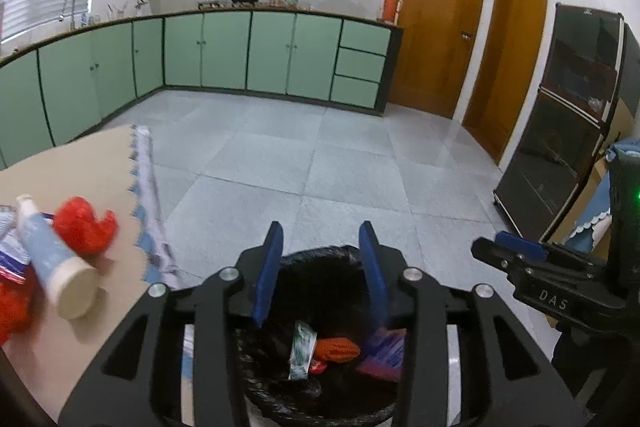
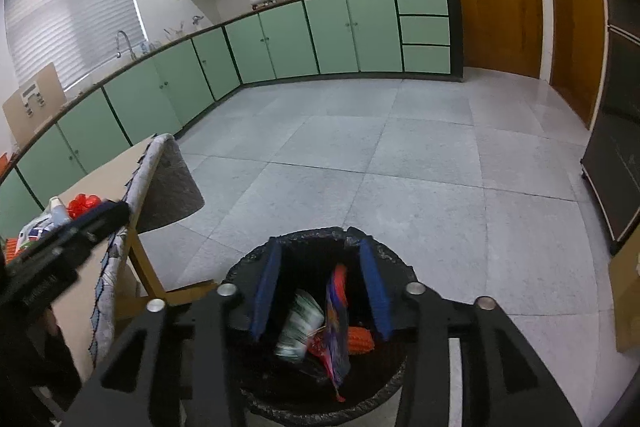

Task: Collect trash
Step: 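Carry both bags over the black bin and open both tools to drop them, then grasp the white-and-green plastic packet with the left tool while the right tool grasps the white paper cup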

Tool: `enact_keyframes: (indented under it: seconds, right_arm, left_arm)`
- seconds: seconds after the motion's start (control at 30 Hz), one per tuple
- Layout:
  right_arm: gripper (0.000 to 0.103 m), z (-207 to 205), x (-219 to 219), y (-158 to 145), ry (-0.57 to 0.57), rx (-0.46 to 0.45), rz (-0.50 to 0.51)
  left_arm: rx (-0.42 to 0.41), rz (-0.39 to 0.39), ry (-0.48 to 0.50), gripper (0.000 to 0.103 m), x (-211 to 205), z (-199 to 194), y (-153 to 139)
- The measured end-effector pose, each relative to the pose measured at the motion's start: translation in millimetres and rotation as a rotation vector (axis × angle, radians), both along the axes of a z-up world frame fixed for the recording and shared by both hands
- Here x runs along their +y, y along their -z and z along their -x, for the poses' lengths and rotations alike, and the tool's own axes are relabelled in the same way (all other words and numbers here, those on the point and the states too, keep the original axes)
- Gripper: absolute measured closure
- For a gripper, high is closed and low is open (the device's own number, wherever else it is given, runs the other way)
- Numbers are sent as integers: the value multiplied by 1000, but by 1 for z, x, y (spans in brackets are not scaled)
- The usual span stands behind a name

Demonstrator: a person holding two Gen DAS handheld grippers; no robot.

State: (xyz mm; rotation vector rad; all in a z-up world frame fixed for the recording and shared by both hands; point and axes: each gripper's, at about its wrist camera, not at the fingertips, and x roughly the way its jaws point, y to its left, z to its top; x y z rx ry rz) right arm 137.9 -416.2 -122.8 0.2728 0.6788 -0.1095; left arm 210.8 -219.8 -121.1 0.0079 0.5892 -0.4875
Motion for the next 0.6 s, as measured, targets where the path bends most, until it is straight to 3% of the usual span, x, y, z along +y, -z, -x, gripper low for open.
enact_keyframes:
  seconds: [0.13, 0.17, 0.37, 0.6]
  right_arm:
    - [15, 10, 15, -18, 25, -58, 50]
    - [11, 11, 20, -23, 27, -73, 61]
    - [6, 12, 68, -54, -40, -177, 84]
    - [6, 0, 129, -66, -123, -245, 100]
  left_arm:
    - [-39, -3, -46, 53, 28, 9, -14]
    - [-52, -4, -63, 51, 38, 13, -18]
    - [-91, -18, -161, 46, 94, 34, -35]
    - [-113, -86, -326, 43, 174, 45, -40]
